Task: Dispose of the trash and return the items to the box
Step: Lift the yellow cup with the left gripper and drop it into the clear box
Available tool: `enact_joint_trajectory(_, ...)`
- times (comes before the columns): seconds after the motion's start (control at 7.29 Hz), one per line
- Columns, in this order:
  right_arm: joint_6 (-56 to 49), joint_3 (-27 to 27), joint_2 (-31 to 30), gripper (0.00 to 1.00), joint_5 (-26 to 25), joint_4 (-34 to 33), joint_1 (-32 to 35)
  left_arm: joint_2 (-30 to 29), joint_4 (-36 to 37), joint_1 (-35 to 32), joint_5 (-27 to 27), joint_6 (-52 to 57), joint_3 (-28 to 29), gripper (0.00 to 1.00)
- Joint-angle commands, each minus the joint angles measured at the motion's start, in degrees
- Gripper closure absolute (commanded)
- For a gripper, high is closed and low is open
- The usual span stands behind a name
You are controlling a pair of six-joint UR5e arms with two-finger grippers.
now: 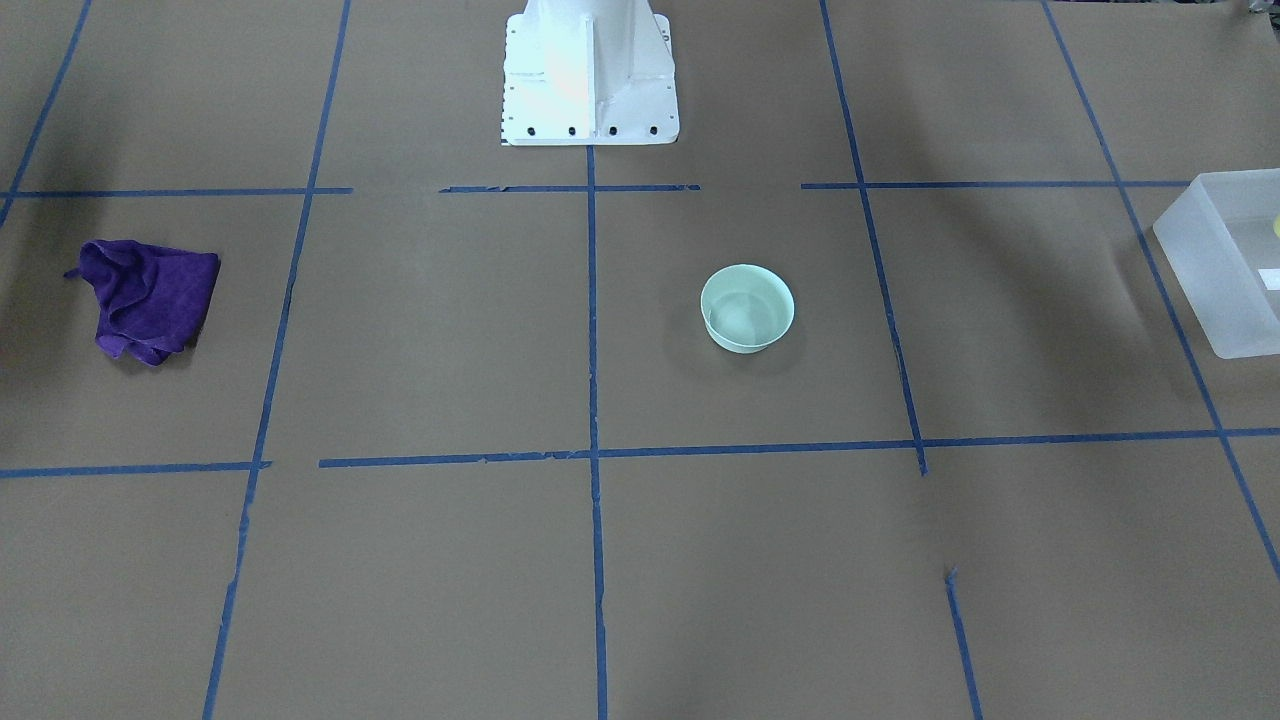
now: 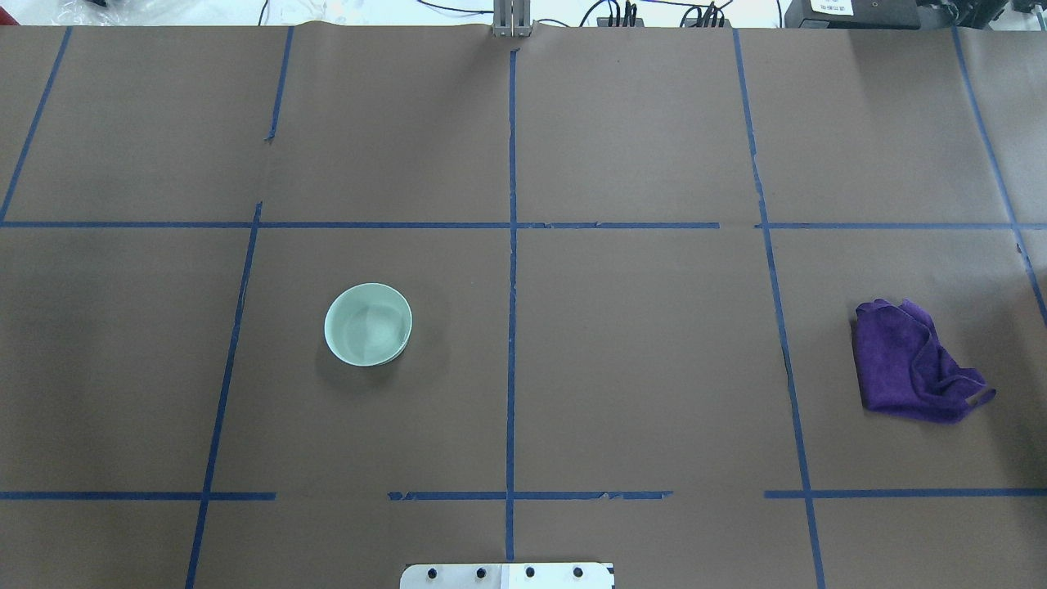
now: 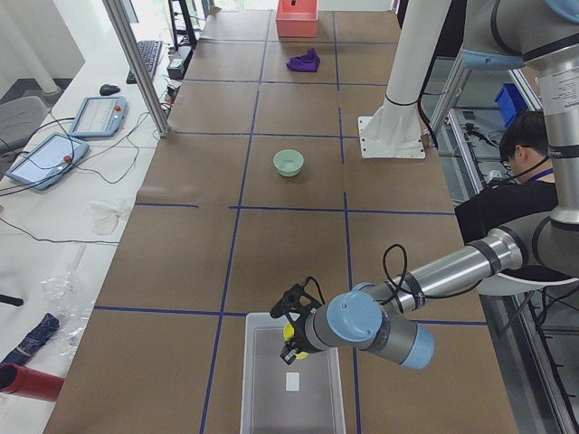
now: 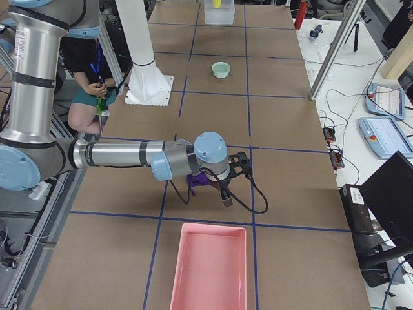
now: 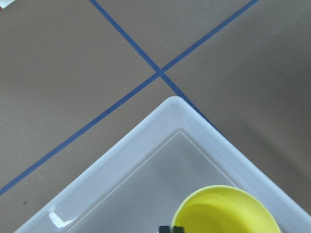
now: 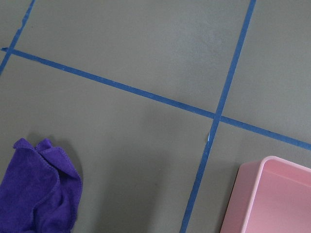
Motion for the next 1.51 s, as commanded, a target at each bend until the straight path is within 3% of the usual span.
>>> enact_joint_trajectory(0.0,0.0,0.0,0.0,0.0,0.0,0.0,0.0,0.4,-3.3,0.4,-1.1,-3.4,3.1,1.0)
enact_joint_trajectory(0.27,0.0,0.0,0.0,0.0,0.0,0.0,0.0,0.5,-3.2,4.0,-6.4,-3.7,3.2,1.0)
enact_joint_trajectory(0.69,0.0,0.0,0.0,0.0,0.0,0.0,0.0,0.6,-3.5,9.3,-6.7,-3.0,3.9,0.97)
enact_joint_trajectory(0.82,0.0,0.2,0.0,0.0,0.0,0.0,0.0,0.6,-3.6,9.8,-6.7,-3.0,4.3,0.89)
enact_joint_trajectory(0.96,0.0,0.2,0.0,0.0,0.0,0.0,0.0,0.5,-3.6,9.9,-6.6,-3.1,4.3,0.58)
enact_joint_trajectory(1.1,0.0,0.2,0.0,0.0,0.0,0.0,0.0,0.5,-4.1,9.9,-6.5,-3.1,4.2,0.38)
enact_joint_trajectory(1.37,-0.1,1.4,0.2,0.0,0.3,0.2,0.0,0.6,-5.8,9.9,-6.3,-3.7,4.2,0.3)
